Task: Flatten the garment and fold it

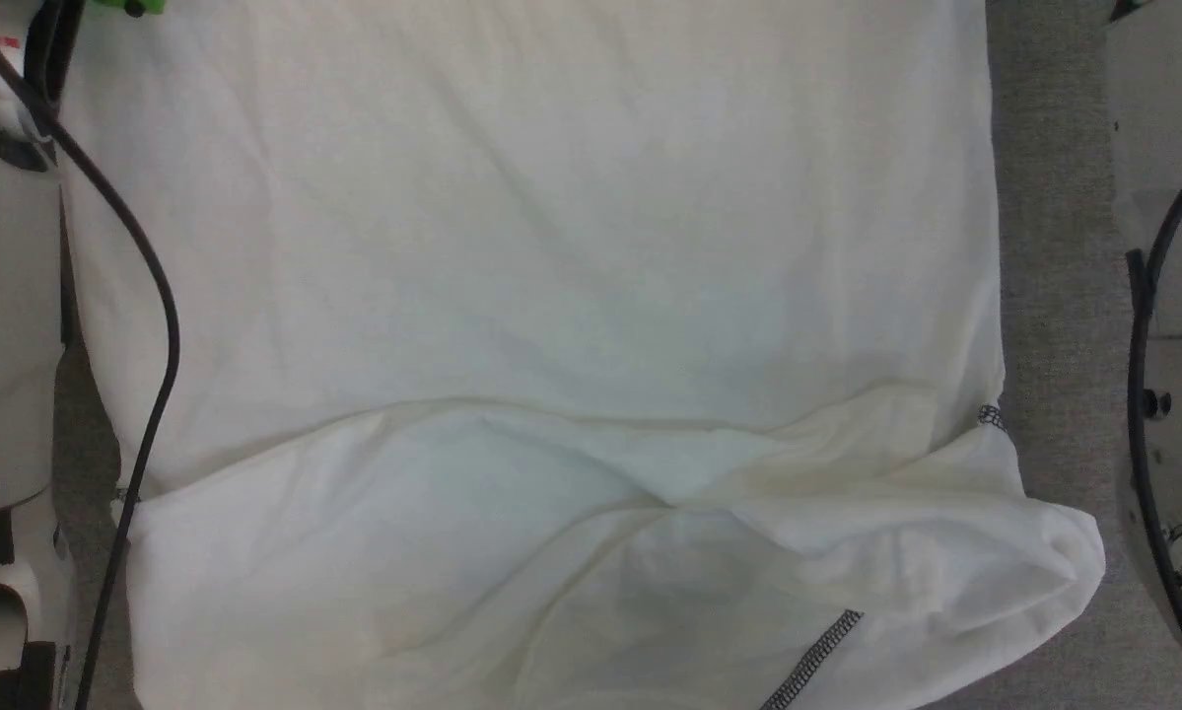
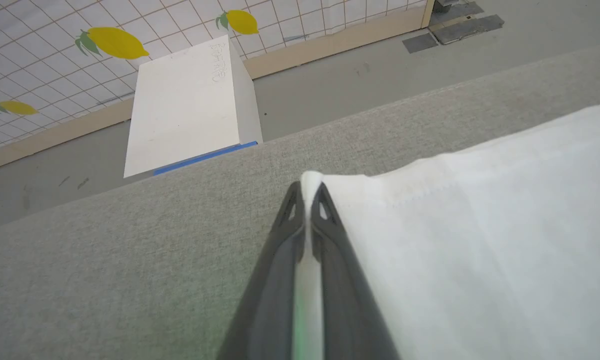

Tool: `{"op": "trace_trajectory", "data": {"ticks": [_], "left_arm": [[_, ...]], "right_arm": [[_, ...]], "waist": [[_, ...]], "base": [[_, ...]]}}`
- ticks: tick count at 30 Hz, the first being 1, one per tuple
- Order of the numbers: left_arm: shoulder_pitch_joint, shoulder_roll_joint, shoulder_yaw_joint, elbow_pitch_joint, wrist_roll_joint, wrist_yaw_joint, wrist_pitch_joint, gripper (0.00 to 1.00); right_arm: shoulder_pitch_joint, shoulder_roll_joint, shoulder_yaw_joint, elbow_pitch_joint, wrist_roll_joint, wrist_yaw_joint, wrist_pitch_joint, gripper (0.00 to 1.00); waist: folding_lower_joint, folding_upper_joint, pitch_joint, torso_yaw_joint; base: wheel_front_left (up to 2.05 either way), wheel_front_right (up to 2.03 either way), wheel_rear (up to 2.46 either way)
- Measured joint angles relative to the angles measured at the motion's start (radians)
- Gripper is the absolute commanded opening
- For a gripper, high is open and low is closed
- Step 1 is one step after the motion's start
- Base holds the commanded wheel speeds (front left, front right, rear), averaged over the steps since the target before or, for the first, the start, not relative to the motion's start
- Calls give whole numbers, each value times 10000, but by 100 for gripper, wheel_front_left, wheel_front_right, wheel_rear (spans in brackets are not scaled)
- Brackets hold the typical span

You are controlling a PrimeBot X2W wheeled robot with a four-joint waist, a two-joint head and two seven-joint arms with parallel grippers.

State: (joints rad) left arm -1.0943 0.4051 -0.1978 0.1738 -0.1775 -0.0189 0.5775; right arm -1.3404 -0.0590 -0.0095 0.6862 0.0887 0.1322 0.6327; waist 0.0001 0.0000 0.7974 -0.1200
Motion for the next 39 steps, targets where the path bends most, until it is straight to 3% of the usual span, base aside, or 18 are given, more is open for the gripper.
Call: {"op": "trace_trajectory", "data": {"ticks": [2, 3, 6, 10, 14, 21, 27, 33, 39], "left_arm": [[-76, -46, -105, 127, 0, -75, -123, 0], [-115, -61, -138, 186, 0, -105, -201, 0], [-237, -79, -198, 387, 0, -153, -370, 0], [-444, -36, -263, 583, 50, -169, -899, 0], [-810, 150, -387, 773, 468, -138, -2117, 0], [-1188, 454, -337, 1358, 1043, 366, -4069, 0], [-1068, 514, -146, 1862, 934, 543, -4901, 0], [421, 602, 29, 1649, 604, 554, -5965, 0], [3186, 573, 161, 520, -6, 667, -6426, 0]], "right_arm": [[-307, -44, -27, 113, -334, 0, 405, 99], [-425, -75, 15, 132, -491, 0, 579, 57], [-603, -96, 98, 138, -663, 2, 932, 0], [-636, -184, 222, -71, -865, 4, 671, 0], [-616, -293, 244, -405, -1012, 4, -633, 0], [-631, -460, 663, -472, -1014, 4, -2989, 0], [-537, -731, 1620, -299, -222, 4, -4326, 0], [576, -1327, 2892, -738, 1026, 4, -5536, 0], [2532, -2203, 3812, -1994, 2176, 4, -6088, 0]], "waist": [[-1, 0, 69, 113], [0, 0, 103, 160], [-1, 0, 179, 236], [-1, 0, 227, 203], [0, 0, 261, 113], [-1, 0, 92, -45], [0, 0, -342, -113], [-1, 0, -1145, -110], [-2, 0, -2326, -42]], "base": [[0, 0, 0], [0, 0, 0], [0, 0, 0], [0, 0, 0], [0, 0, 0], [0, 0, 0], [0, 0, 0], [0, 0, 0], [0, 0, 0]]}}
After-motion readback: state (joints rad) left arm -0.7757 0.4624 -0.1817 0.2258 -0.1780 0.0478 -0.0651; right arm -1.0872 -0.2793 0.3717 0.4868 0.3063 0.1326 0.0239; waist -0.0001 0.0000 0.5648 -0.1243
